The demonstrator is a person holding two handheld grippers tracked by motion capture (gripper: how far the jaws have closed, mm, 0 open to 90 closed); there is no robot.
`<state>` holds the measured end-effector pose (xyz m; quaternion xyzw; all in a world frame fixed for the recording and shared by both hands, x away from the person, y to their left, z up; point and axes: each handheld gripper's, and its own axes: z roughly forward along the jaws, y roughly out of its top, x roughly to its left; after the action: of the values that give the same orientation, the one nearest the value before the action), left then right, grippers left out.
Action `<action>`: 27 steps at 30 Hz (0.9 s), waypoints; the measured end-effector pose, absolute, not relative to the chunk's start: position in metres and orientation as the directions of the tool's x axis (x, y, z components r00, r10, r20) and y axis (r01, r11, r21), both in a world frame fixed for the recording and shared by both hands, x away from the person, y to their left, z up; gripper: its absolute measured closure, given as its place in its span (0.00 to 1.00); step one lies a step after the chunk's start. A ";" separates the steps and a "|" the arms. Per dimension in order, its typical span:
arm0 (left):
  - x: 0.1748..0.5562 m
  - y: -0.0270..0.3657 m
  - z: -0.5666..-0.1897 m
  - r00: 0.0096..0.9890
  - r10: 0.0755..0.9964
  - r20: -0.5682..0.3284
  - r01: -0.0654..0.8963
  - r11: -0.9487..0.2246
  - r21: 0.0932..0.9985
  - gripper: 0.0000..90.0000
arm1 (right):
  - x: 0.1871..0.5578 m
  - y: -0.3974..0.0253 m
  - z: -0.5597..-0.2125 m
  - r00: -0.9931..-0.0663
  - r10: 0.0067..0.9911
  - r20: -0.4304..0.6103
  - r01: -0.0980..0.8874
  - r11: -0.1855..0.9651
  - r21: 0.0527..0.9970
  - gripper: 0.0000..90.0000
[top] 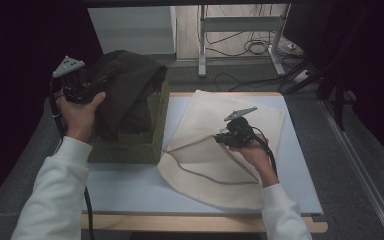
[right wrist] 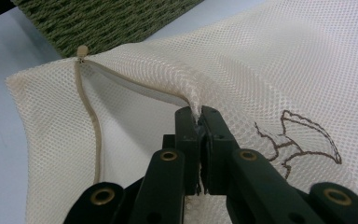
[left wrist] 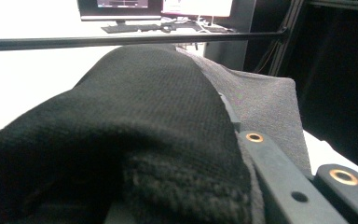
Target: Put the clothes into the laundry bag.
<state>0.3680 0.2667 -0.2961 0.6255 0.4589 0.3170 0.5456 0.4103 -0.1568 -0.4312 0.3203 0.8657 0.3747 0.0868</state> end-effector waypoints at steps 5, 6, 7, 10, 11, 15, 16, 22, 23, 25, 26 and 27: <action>0.362 0.264 -0.294 0.397 0.911 -0.110 0.220 0.022 0.975 0.89 | 0.411 -0.157 -0.431 -0.778 0.621 0.088 0.488 0.510 0.708 0.96; 0.361 0.263 -0.294 0.401 0.910 -0.109 0.218 0.021 0.976 0.89 | 0.411 -0.157 -0.430 -0.778 0.622 0.087 0.487 0.511 0.708 0.96; 0.359 0.263 -0.293 0.406 0.907 -0.110 0.214 0.023 0.977 0.89 | 0.411 -0.157 -0.430 -0.778 0.622 0.087 0.487 0.510 0.709 0.96; 0.355 0.261 -0.291 0.416 0.903 -0.105 0.204 0.020 0.979 0.89 | 0.411 -0.158 -0.429 -0.777 0.624 0.087 0.487 0.506 0.712 0.96; 0.353 0.260 -0.291 0.420 0.901 -0.104 0.199 0.020 0.980 0.89 | 0.411 -0.158 -0.429 -0.777 0.624 0.088 0.487 0.505 0.713 0.96; 0.348 0.258 -0.290 0.436 0.894 -0.103 0.193 0.018 0.981 0.89 | 0.411 -0.159 -0.429 -0.776 0.624 0.088 0.487 0.506 0.712 0.96; 0.347 0.258 -0.290 0.440 0.892 -0.102 0.193 0.017 0.981 0.89 | 0.411 -0.158 -0.429 -0.776 0.625 0.088 0.488 0.505 0.712 0.96; 0.338 0.257 -0.287 0.464 0.880 -0.101 0.181 0.018 0.983 0.89 | 0.411 -0.159 -0.430 -0.778 0.623 0.086 0.484 0.507 0.713 0.96; 0.337 0.257 -0.287 0.468 0.878 -0.101 0.179 0.018 0.984 0.89 | 0.411 -0.159 -0.430 -0.777 0.624 0.086 0.485 0.506 0.713 0.96; 0.333 0.257 -0.287 0.473 0.876 -0.099 0.177 0.016 0.984 0.89 | 0.411 -0.159 -0.430 -0.777 0.624 0.086 0.485 0.506 0.713 0.96; 0.332 0.257 -0.287 0.475 0.874 -0.098 0.176 0.014 0.984 0.89 | 0.411 -0.159 -0.430 -0.777 0.624 0.085 0.485 0.506 0.713 0.96; 0.330 0.257 -0.287 0.477 0.873 -0.097 0.176 0.013 0.984 0.89 | 0.411 -0.159 -0.430 -0.777 0.624 0.085 0.484 0.506 0.714 0.96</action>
<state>0.3302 0.2567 -0.2873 0.6347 0.4133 0.3010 0.5794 0.4115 -0.1586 -0.4297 0.3210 0.8629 0.3794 0.0920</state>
